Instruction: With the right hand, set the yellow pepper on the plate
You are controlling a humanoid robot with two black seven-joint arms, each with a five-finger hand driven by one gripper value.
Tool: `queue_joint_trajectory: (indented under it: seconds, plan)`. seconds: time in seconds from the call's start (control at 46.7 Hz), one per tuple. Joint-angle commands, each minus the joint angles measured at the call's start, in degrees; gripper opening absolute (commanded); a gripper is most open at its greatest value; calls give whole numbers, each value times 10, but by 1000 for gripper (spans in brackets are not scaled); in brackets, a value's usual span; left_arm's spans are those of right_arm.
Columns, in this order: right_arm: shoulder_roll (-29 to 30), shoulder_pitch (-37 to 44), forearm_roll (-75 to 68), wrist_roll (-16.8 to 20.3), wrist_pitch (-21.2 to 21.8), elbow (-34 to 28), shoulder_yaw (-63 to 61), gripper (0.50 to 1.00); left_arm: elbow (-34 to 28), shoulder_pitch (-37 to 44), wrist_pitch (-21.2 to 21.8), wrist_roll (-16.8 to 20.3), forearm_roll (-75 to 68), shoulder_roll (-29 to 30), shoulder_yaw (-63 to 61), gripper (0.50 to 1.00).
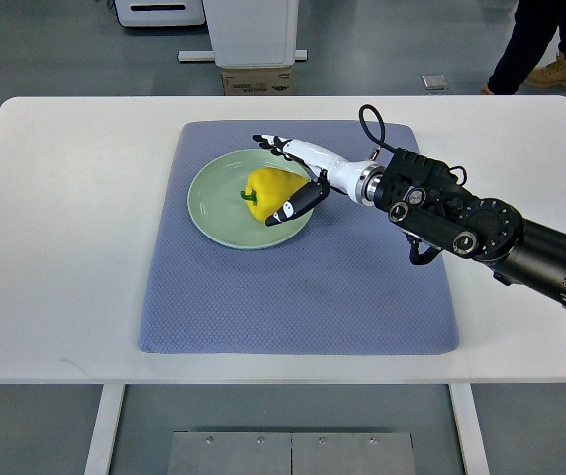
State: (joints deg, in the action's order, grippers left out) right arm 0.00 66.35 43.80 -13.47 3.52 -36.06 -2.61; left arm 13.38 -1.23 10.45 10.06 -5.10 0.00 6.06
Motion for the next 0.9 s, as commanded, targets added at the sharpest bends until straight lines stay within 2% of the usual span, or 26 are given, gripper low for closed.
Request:
queue_joint_trajectory:
  seconds: [0.0, 0.386, 0.514, 0.879]
  plan:
    - [0, 2, -9, 0, 0, 0, -9, 1000, 1, 0, 0, 0, 0, 0, 0, 1000]
    - [0, -5, -47, 12, 0, 0, -106, 998, 0, 0, 0, 0, 0, 0, 0, 1000]
    - [-25, -21, -67, 12, -3, 1, -143, 998, 0, 0, 0, 0, 0, 0, 0, 1000]
    - [-66, -80, -108, 20, -52, 7, -269, 998, 1, 0, 0, 0, 0, 0, 0, 1000]
